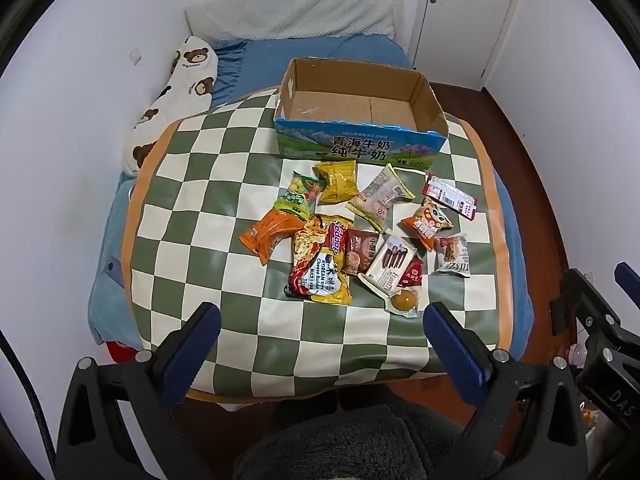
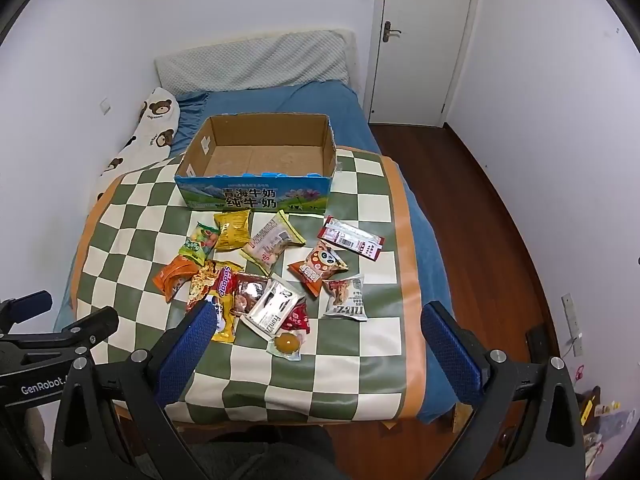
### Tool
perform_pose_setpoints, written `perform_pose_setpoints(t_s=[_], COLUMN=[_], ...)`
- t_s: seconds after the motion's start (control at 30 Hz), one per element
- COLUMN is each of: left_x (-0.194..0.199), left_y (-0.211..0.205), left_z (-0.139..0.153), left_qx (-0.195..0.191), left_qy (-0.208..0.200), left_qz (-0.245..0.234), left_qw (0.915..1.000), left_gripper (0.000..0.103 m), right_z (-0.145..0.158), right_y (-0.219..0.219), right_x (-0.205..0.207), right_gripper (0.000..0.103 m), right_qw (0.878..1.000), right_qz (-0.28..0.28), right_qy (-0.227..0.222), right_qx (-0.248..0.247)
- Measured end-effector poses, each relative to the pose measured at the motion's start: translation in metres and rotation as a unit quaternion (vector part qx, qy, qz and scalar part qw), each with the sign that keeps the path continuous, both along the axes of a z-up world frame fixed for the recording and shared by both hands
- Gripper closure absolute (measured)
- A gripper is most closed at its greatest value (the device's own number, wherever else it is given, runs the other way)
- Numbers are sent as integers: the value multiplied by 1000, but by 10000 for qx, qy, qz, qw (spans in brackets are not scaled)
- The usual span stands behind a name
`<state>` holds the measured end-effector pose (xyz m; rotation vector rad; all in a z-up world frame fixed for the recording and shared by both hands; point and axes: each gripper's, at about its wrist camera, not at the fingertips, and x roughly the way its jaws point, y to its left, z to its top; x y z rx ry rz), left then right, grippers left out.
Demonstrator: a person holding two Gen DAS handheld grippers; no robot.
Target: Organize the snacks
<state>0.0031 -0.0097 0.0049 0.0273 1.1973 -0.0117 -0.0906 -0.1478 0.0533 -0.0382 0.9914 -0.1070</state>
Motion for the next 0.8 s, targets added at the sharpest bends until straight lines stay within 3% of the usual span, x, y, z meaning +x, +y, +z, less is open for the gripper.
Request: perform_pose_setpoints(t_s=[0.8], left_x=[-8], left_y=[1], left_z=[14], left_qx=[-73], left_qy=[-107], left_qz=[20], left_qw=[9999], left_gripper=[0], right_z=[2], right_y=[-6], right_x=[-1], right_gripper=[0], right_qw=[10000], right_qz=[-35], right_qy=[-23], right_qx=[41])
